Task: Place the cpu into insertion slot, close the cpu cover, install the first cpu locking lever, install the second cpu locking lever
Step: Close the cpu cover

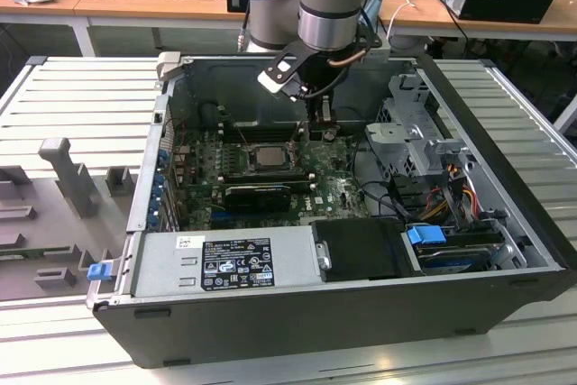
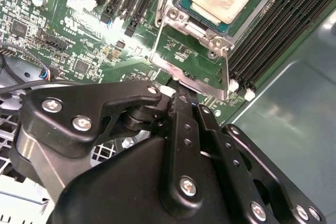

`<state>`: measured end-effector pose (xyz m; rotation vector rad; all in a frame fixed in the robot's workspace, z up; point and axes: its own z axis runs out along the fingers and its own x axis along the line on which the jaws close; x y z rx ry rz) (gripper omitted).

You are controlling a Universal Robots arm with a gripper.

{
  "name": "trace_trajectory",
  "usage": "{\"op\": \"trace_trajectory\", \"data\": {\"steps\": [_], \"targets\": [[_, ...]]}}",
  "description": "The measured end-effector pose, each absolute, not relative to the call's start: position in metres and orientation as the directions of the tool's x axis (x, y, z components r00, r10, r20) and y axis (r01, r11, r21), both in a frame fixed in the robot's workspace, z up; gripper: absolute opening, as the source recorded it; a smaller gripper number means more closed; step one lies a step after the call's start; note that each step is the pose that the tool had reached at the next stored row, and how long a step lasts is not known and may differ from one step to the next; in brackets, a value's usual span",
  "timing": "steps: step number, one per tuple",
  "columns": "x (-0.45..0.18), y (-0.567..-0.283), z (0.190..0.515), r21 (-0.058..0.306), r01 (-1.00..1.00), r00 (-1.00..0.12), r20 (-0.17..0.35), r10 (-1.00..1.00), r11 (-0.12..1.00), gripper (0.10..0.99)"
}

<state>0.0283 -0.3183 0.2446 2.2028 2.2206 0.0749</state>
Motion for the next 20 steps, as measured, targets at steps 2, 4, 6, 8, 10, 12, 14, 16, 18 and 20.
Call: {"op": "trace_trajectory", "data": {"steps": [2, 4, 6, 8, 10, 12, 14, 16, 18, 20], "targets": [[0.027, -0.318, 0.245, 0.043, 0.999, -0.008, 0.025, 1.000, 0.007, 0.106], [0.026, -0.318, 0.245, 0.043, 0.999, -0.009, 0.025, 1.000, 0.007, 0.106], [0.024, -0.318, 0.245, 0.043, 0.999, -0.009, 0.025, 1.000, 0.008, 0.106], [0.023, -0.318, 0.245, 0.043, 0.999, -0.009, 0.025, 1.000, 0.008, 0.106], [0.020, -0.318, 0.245, 0.043, 0.999, -0.008, 0.025, 1.000, 0.007, 0.106], [0.018, -0.318, 0.245, 0.043, 0.999, -0.009, 0.025, 1.000, 0.007, 0.106], [0.017, -0.318, 0.245, 0.043, 0.999, -0.009, 0.025, 1.000, 0.007, 0.106], [0.014, -0.318, 0.245, 0.043, 0.999, -0.009, 0.025, 1.000, 0.008, 0.106], [0.012, -0.318, 0.245, 0.043, 0.999, -0.009, 0.025, 1.000, 0.008, 0.106], [0.011, -0.318, 0.245, 0.043, 0.999, -0.009, 0.025, 1.000, 0.007, 0.106]]}}
